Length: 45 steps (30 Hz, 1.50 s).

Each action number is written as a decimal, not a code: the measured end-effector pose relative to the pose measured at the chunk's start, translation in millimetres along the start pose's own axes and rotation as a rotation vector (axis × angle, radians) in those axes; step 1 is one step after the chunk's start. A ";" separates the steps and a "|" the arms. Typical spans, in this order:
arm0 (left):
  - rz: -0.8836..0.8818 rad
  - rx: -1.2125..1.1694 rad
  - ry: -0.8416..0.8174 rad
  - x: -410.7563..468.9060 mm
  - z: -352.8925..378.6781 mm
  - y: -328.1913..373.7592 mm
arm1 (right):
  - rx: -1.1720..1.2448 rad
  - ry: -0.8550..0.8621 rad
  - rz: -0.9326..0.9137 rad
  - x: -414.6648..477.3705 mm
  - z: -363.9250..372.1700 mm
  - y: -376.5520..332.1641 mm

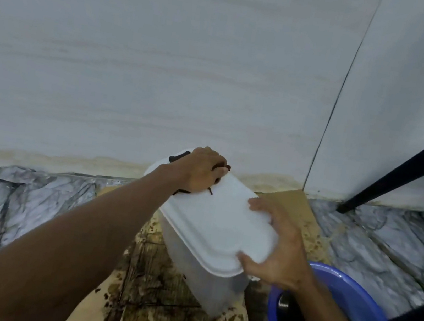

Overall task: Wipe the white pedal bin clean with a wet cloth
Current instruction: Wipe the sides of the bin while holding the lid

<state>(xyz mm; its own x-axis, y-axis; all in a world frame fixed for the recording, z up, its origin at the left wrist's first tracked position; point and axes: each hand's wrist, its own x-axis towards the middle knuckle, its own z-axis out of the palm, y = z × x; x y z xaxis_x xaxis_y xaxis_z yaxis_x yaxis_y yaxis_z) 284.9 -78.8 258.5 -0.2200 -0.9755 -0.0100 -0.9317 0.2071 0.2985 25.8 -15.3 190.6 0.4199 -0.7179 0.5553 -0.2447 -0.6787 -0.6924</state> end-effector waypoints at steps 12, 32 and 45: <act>-0.298 -0.006 0.277 -43.9 7.1 -38.0 | -0.179 -0.268 0.208 60.0 -1.9 9.3; -0.382 0.045 0.238 -51.6 8.7 -49.4 | -0.793 -0.358 -0.010 84.0 36.7 15.7; -0.185 0.091 0.822 -37.8 46.6 -81.9 | -0.494 -0.065 0.107 148.8 51.7 69.2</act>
<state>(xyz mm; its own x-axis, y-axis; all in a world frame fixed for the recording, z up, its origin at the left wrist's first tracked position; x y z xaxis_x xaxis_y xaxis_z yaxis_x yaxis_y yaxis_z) 356.1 -55.4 189.9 0.1856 -0.7310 0.6567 -0.9594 0.0098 0.2820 116.6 -161.1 201.5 0.4197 -0.7871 0.4521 -0.6670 -0.6053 -0.4345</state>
